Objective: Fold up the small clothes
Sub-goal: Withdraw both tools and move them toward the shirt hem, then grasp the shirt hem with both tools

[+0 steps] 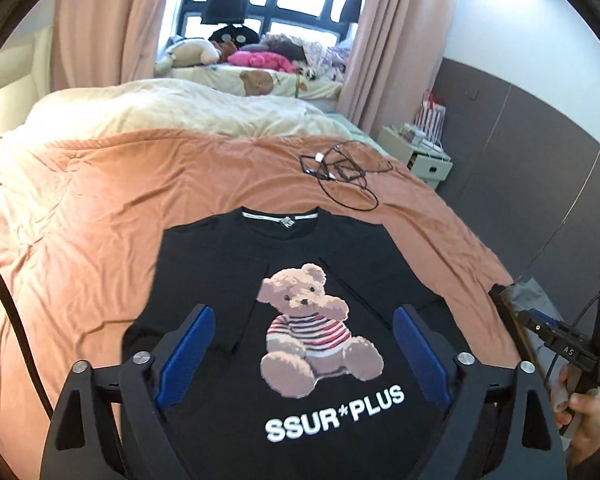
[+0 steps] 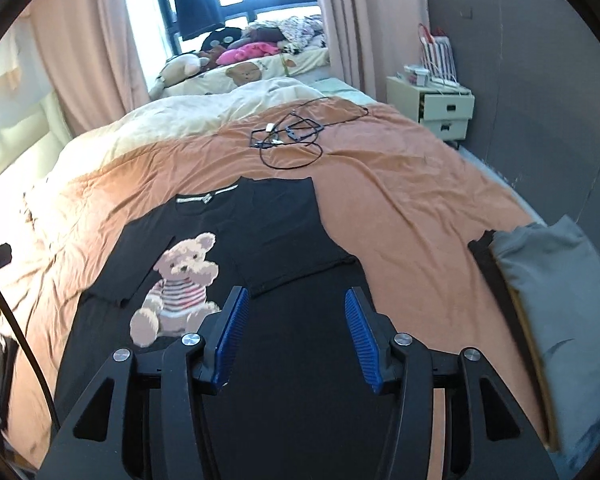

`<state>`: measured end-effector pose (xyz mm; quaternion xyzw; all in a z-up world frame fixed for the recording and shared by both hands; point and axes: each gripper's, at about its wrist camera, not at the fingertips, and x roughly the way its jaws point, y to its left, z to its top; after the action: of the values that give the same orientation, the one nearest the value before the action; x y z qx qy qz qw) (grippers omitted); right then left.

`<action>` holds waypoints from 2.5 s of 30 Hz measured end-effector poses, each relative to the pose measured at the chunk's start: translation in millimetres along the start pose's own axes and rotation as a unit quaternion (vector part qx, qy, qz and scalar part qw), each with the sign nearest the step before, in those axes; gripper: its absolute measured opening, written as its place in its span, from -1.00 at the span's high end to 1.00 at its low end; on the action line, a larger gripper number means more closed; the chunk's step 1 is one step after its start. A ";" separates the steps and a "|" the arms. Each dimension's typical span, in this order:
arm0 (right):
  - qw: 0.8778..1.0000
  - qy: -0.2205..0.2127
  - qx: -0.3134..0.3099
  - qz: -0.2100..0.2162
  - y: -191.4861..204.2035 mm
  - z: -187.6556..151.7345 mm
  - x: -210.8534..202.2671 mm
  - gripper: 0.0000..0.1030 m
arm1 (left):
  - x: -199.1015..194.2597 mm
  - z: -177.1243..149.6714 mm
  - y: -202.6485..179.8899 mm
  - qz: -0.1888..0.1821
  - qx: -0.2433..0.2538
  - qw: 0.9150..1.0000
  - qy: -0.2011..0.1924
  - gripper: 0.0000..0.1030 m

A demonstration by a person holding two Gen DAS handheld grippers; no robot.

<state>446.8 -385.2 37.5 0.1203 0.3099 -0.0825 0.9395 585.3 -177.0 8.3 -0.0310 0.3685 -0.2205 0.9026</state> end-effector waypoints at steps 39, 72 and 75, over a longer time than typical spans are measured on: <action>0.997 0.008 -0.015 0.072 -79.3 -165.1 -192.4 -0.80 | -231.5 -240.1 64.5 0.091 -0.063 0.994 -0.002 -0.90; 0.967 0.052 0.199 0.151 -186.2 -247.4 -98.2 -0.05 | -147.2 -371.1 154.9 0.013 -0.271 0.960 0.067 -0.07; 0.966 0.055 0.208 0.146 -186.7 -247.3 -90.3 -0.05 | -140.0 -371.9 162.9 0.003 -0.290 0.955 0.066 -0.07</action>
<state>193.1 -488.1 -133.5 0.3611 0.3160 -0.0006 0.8774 305.5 68.2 -206.3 -0.2755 0.4754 -0.1032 0.8291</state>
